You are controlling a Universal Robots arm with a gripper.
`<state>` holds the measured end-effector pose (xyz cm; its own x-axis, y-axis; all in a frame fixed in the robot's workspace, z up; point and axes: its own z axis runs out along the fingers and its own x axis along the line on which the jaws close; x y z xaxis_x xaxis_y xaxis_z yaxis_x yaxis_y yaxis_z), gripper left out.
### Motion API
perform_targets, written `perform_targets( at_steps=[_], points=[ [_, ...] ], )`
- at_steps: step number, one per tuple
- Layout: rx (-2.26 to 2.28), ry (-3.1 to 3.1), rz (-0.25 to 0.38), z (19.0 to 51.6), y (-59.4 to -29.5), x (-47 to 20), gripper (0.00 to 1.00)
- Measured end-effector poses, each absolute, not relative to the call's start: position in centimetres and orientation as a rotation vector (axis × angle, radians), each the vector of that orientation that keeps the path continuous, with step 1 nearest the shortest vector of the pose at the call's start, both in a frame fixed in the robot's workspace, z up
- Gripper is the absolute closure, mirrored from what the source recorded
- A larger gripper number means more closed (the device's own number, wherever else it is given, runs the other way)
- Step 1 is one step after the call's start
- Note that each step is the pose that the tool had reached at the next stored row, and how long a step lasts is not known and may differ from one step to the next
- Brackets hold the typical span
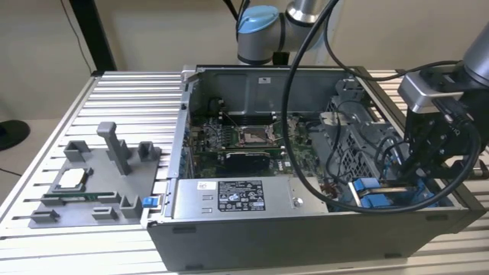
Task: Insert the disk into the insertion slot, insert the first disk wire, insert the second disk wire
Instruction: 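Insert the first disk wire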
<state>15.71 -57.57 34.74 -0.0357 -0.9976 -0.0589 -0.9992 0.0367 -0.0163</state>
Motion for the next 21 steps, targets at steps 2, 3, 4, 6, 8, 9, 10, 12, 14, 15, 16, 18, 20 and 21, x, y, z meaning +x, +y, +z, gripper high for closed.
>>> perform_targets(
  at_steps=[2, 3, 4, 6, 8, 9, 10, 12, 14, 15, 16, 18, 20, 21],
  points=[
    [-2.144, 2.223, 0.040, 34.75, -57.57, 15.65, 1.00],
    [-2.145, 2.224, 0.037, 34.74, -57.56, 15.62, 1.00],
    [-2.145, 2.224, 0.034, 34.73, -57.56, 15.58, 1.00],
    [-2.145, 2.223, 0.027, 34.71, -57.57, 15.54, 1.00],
    [-2.142, 2.218, 0.015, 34.70, -57.55, 15.53, 1.00],
    [-2.140, 2.216, 0.010, 34.69, -57.51, 15.53, 1.00],
    [-2.139, 2.215, 0.008, 34.68, -57.45, 15.54, 1.00],
    [-2.139, 2.215, 0.006, 34.67, -57.37, 15.52, 1.00],
    [-2.139, 2.215, 0.006, 34.66, -57.34, 15.43, 1.00],
    [-2.139, 2.215, 0.005, 34.66, -57.35, 15.39, 1.00],
    [-2.139, 2.215, 0.005, 34.67, -57.35, 15.35, 1.00],
    [-2.139, 2.215, 0.003, 34.66, -57.34, 15.29, 1.00],
    [-2.139, 2.215, -0.001, 34.66, -57.30, 15.23, 1.00],
    [-2.139, 2.214, -0.003, 34.65, -57.27, 15.22, 1.00]
  ],
)
